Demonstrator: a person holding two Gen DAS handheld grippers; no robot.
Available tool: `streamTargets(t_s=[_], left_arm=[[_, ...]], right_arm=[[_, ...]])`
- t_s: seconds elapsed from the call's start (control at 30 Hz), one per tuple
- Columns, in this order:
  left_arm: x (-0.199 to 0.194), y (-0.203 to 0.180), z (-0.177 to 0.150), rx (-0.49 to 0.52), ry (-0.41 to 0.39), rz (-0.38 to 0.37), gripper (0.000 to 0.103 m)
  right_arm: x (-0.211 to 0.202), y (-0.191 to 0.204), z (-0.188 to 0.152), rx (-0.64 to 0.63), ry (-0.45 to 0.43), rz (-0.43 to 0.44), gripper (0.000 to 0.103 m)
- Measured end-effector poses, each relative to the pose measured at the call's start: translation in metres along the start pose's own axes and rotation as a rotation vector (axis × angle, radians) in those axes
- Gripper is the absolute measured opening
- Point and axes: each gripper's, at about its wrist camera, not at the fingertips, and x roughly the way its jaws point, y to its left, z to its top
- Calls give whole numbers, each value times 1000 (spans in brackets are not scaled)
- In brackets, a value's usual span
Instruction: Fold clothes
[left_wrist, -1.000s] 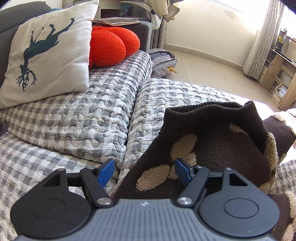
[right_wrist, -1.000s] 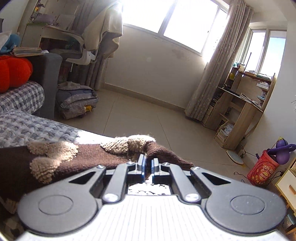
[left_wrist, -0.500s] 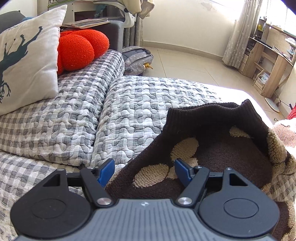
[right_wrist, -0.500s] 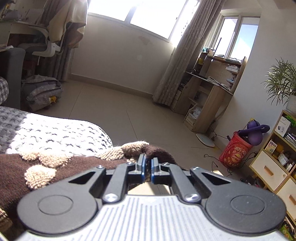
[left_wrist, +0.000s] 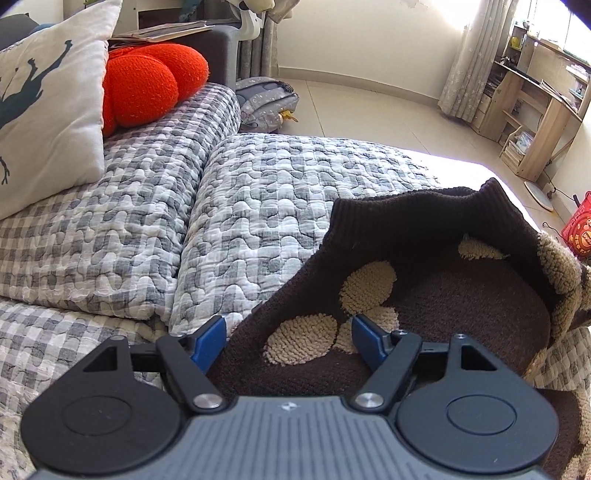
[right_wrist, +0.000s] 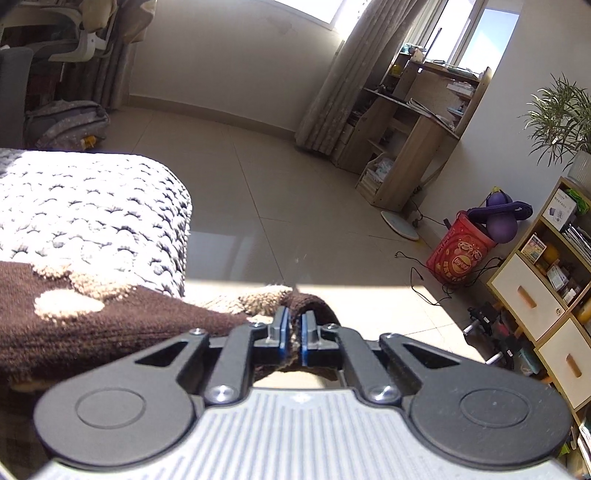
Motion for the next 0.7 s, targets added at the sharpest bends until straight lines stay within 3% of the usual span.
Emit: streamTargets(t_s=[0.13, 0.2, 0.27, 0.33, 0.53, 0.7], left_arm=[[1, 1, 1, -1, 3, 0, 76], [1, 0, 1, 2, 4, 0, 77], [0, 2, 3, 0, 4, -3, 77], [0, 5, 4, -9, 5, -5, 77], [1, 18, 4, -29, 13, -10, 77], [8, 37, 0, -83, 48, -76, 77]], right_arm=[[2, -4, -7, 26, 65, 67, 7], [-1, -9, -6, 46, 82, 98, 16], [-8, -16, -4, 63, 86, 122, 37], [-16, -22, -2, 82, 84, 146, 42], [-46, -35, 4, 125, 55, 220, 48], [-76, -32, 10, 138, 2, 316, 50]])
